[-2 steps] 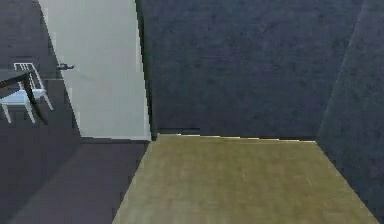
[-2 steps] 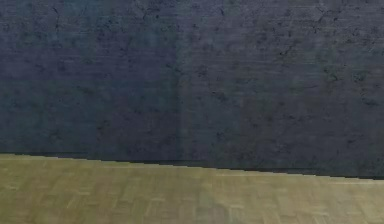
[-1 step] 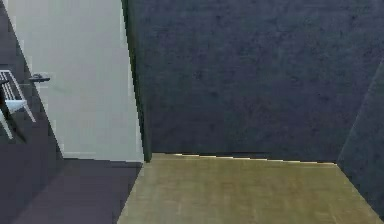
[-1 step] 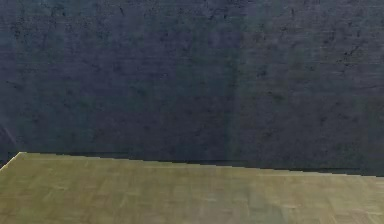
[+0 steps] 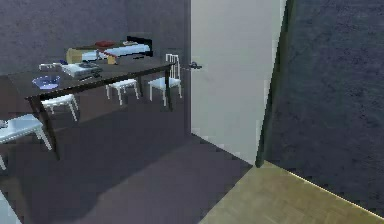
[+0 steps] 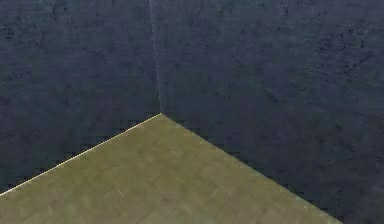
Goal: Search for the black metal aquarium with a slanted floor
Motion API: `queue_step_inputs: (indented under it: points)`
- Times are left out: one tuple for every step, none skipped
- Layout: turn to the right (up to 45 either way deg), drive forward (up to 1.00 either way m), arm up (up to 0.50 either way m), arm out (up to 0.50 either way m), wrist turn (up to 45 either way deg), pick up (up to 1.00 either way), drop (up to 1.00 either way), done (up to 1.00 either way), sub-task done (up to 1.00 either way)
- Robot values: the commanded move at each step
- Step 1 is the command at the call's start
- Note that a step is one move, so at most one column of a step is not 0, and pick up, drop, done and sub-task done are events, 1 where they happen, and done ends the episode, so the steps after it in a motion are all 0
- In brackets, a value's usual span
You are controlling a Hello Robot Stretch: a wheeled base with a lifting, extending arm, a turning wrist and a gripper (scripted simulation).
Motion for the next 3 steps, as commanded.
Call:
queue_step_inputs:
  points:
    - [0.0, 0.45, 0.00, 0.00, 0.0, 0.00, 0.00, 0.00, 0.00]
    - [-33.0, 0.00, 0.00, 0.00, 0.0, 0.00, 0.00, 0.00, 0.00]
    - [0.0, 0.15, 0.00, 0.00, 0.0, 0.00, 0.00, 0.00, 0.00]
